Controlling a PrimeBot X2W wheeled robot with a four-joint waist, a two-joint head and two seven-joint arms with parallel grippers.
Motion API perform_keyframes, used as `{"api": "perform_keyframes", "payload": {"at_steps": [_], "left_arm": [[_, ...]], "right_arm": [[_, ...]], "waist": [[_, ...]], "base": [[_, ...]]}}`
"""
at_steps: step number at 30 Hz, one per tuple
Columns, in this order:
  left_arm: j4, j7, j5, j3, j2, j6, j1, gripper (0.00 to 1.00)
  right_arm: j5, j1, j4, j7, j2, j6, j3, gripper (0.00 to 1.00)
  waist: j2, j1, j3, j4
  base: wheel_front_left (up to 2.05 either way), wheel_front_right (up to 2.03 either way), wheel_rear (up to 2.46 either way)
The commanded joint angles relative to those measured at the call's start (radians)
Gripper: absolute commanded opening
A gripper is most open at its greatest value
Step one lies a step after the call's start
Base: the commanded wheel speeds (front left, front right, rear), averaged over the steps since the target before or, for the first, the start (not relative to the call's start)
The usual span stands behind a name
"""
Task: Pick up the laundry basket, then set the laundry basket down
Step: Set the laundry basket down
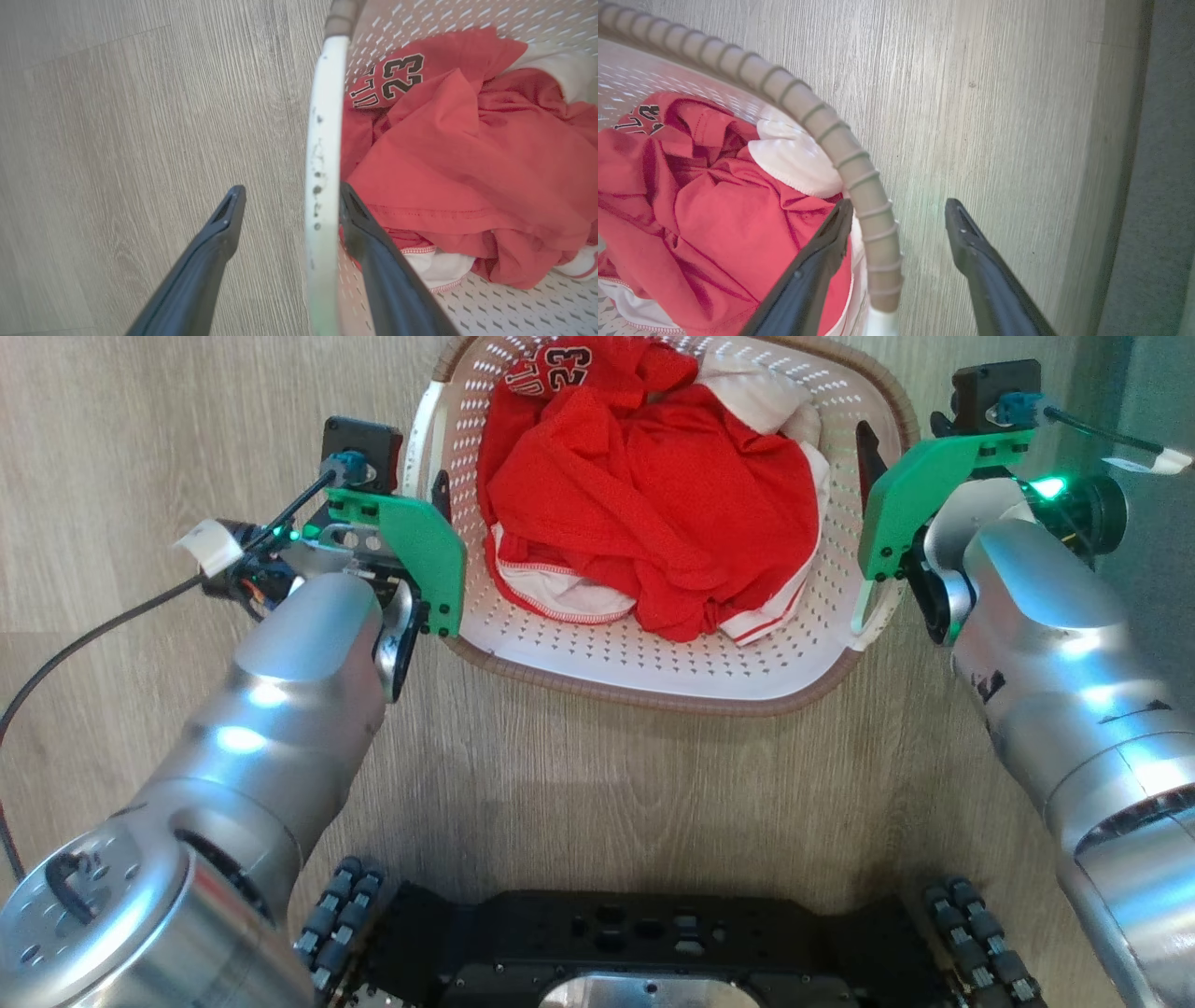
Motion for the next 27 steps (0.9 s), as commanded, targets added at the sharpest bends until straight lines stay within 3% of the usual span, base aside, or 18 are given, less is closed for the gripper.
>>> {"api": "perform_keyframes", "payload": {"at_steps": [1, 15, 21, 27], "left_arm": [[0.002, -0.018, -0.008, 0.012, 0.029, 0.012, 0.023, 1.0], [-0.031, -0.064, -0.005, 0.07, 0.055, 0.015, 0.06, 1.0], [-0.209, -0.064, 0.075, 0.216, 0.118, 0.058, 0.143, 1.0], [-0.381, -0.064, 0.214, 0.386, 0.153, 0.072, 0.304, 1.0]], "right_arm": [[0.006, 0.029, -0.007, -0.016, 0.02, -0.002, 0.016, 1.0], [0.037, 0.046, -0.05, -0.088, 0.02, -0.002, 0.053, 1.0], [0.035, 0.083, -0.098, -0.1, 0.02, -0.002, 0.044, 1.0], [-0.029, 0.182, -0.214, -0.101, 0.02, -0.002, -0.028, 1.0]], "waist": [[-0.0001, 0.0, -0.008, -0.001], [-0.0001, 0.0, -0.147, -0.018], [-0.0001, 0.0, -0.247, -0.022], [-0.0001, 0.0, -0.372, -0.025]], "base": [[0.0, 0.0, 0.0], [0.0, 0.0, 0.0], [0.0, 0.0, 0.0], [0.0, 0.0, 0.0]]}}
